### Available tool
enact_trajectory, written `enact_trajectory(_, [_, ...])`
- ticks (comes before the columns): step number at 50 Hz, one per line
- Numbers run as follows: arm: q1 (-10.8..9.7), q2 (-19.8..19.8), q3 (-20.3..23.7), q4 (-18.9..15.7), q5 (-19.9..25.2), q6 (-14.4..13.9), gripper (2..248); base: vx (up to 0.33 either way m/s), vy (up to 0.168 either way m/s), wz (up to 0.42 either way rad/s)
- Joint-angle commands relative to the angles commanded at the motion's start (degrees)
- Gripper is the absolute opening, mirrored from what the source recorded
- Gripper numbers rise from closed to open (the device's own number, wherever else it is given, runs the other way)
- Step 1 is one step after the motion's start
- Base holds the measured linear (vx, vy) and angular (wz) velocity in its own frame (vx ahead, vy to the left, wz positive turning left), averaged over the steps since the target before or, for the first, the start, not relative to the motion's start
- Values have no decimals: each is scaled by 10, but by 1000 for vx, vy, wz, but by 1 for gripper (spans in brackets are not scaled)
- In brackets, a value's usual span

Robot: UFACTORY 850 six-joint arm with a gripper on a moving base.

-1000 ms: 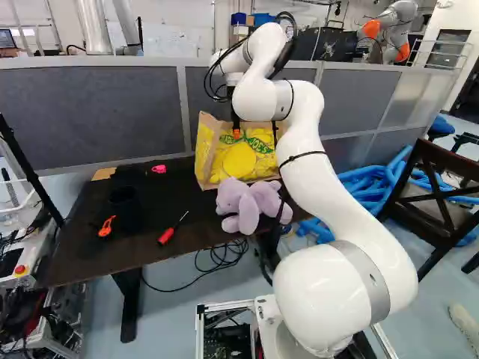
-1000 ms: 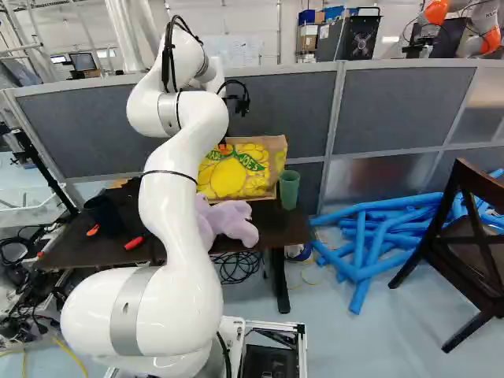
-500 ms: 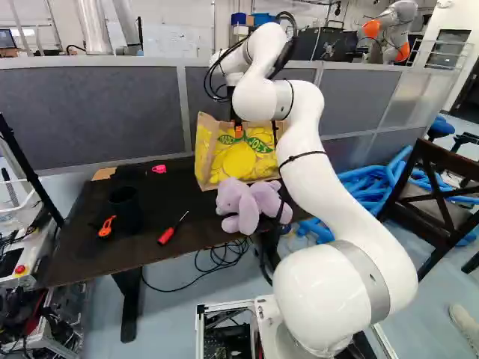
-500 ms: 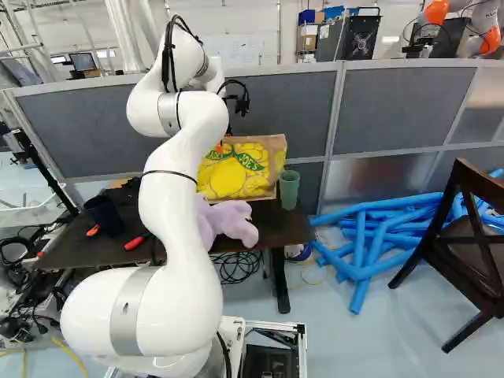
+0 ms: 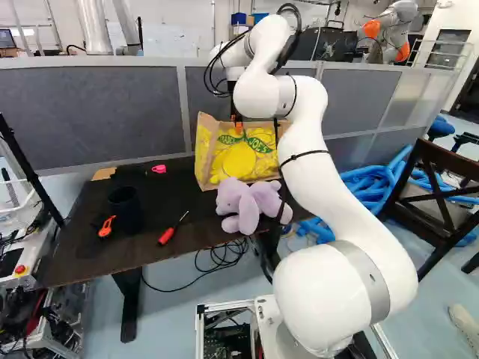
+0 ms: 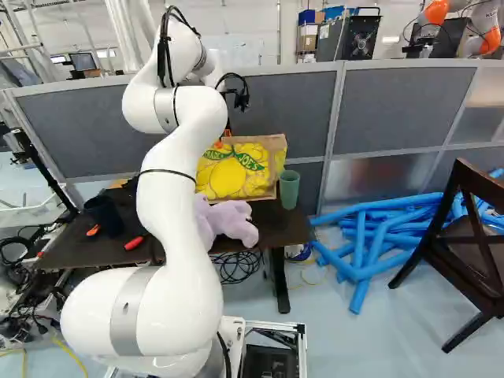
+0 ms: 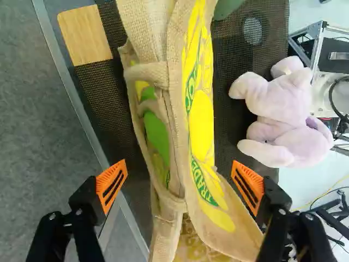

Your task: Pick up the bag on the ground and place it on the table

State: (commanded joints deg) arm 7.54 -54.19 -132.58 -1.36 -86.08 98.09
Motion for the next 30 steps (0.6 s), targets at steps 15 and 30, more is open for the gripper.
enact_trajectory(15, [0,21,4,0,-16,0,247,0,0,0])
enact_trajectory(30, [1,48,17,0,-32,0,247,0,0,0])
